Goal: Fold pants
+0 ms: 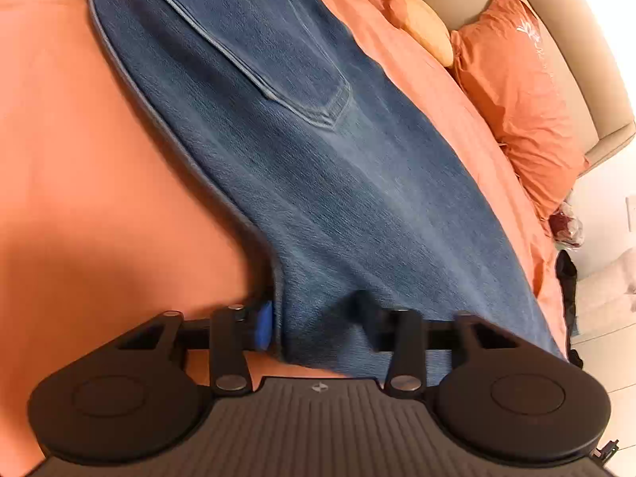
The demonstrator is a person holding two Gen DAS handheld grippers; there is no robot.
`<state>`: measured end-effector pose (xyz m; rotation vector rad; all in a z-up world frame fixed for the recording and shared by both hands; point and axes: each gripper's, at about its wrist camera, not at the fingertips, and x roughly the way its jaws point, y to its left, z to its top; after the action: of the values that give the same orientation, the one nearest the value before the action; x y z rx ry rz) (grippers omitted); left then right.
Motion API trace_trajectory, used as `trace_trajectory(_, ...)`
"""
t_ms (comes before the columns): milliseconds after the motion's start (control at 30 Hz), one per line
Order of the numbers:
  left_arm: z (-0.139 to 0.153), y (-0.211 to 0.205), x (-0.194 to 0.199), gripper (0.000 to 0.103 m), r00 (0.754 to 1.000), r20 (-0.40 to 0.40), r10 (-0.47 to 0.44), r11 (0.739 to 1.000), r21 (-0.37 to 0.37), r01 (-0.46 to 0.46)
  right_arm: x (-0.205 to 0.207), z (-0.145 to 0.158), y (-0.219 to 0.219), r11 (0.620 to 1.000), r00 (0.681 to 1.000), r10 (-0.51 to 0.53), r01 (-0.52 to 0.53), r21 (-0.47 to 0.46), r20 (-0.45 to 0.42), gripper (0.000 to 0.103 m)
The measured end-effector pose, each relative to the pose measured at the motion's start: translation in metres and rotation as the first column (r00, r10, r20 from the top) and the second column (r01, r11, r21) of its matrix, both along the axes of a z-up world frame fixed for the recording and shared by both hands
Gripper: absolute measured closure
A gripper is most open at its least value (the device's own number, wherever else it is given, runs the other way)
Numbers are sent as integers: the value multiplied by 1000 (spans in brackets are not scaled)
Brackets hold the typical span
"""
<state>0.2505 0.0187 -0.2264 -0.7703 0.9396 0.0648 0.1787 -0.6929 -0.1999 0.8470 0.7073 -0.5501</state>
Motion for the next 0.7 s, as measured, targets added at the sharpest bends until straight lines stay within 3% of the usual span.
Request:
trace_trajectory(100, 12, -12, 7, 79, 1000, 2, -28, 996, 81, 28, -1, 19, 4, 999, 1000, 2, -2, -33, 15, 87)
trace_trajectory(200, 33, -18, 12, 84, 997, 3, -79, 985, 154, 77, -1, 46, 13, 996, 999, 30, -27, -87, 33, 88)
trace_trajectory(467, 93, -1, 21, 90, 993, 10, -121, 975, 187, 117, -23, 133, 48, 984, 996, 58, -45, -174, 68, 91)
trace_trajectory(567, 112, 10, 5, 91, 990, 11, -143, 969, 204, 138, -54, 163, 63, 978, 995, 63, -46, -202, 77, 91)
trace_trajectory(700, 116, 19, -18, 91, 983, -15, -181, 962, 205, 180, -116, 182, 78, 988, 998, 32, -23, -154, 55, 92)
